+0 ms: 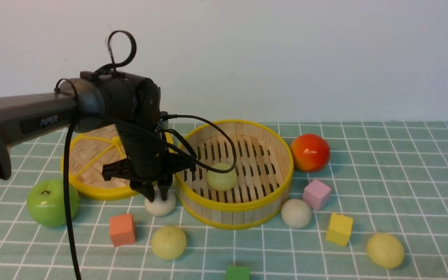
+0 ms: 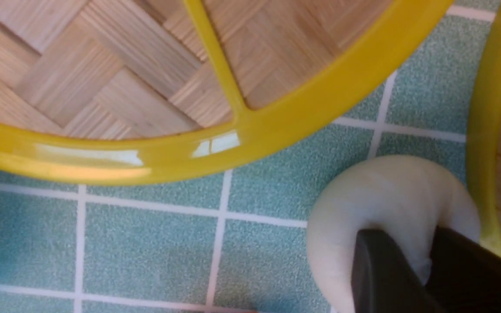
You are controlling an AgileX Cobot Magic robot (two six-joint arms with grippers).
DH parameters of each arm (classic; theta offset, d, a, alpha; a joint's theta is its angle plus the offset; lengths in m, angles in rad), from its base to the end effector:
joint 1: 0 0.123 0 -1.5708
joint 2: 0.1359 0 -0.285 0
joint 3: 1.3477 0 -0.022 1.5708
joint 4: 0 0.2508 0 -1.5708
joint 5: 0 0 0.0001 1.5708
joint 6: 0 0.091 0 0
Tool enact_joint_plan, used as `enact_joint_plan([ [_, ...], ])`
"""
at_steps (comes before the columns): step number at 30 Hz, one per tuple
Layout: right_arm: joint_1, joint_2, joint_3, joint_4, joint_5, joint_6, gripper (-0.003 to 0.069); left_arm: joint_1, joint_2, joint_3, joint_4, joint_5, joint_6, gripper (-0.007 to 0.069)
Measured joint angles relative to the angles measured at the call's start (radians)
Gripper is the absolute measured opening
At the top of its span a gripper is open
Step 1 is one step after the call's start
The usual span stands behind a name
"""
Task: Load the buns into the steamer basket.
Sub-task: Use the left arm to grab a steamed stuffed bun, then use the left arm to put the steamed stuffed bun into the steamer
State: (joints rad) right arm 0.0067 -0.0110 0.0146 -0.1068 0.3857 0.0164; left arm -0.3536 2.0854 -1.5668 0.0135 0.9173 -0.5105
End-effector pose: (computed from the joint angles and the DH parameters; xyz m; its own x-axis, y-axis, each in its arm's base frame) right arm 0.0522 -0.0033 0.1744 -0.2972 -0.0844 -0.9511 0.0071 0.9959 -0.0906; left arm 0.4033 -0.1478 0.1761 -0.9677 -0.1560 -0.1981 -0.1390 0.9855 -0.0969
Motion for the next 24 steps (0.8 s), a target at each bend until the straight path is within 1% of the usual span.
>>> enact_joint_plan([
  [4, 0.000, 0.000, 0.000, 0.000, 0.000, 0.000, 0.0239, 0.000, -0.002, -0.001, 0.001, 0.024, 0.005, 0.0018],
  [6, 0.000, 0.000, 0.000, 0.000, 0.000, 0.000, 0.0239, 0.000, -0.012, -0.002, 0.001, 0.044, 0.014, -0.0004],
  [11, 0.000, 0.000, 0.000, 0.000, 0.000, 0.000, 0.0239, 0.000, -0.076, -0.052, 0.017, 0.095, 0.024, -0.0005],
  [17, 0.000, 0.000, 0.000, 0.000, 0.000, 0.000, 0.0239, 0.000, -0.131, -0.211, 0.035, 0.114, 0.026, -0.0005],
  [19, 0.000, 0.000, 0.000, 0.000, 0.000, 0.000, 0.0239, -0.002, -0.131, -0.269, 0.012, 0.100, 0.036, -0.0005],
  [23, 0.000, 0.000, 0.000, 0.000, 0.000, 0.000, 0.0239, -0.017, -0.110, -0.304, -0.046, 0.049, 0.070, -0.0005],
  [24, 0.000, 0.000, 0.000, 0.000, 0.000, 0.000, 0.0239, -0.030, -0.084, -0.310, -0.073, 0.012, 0.082, -0.0003],
])
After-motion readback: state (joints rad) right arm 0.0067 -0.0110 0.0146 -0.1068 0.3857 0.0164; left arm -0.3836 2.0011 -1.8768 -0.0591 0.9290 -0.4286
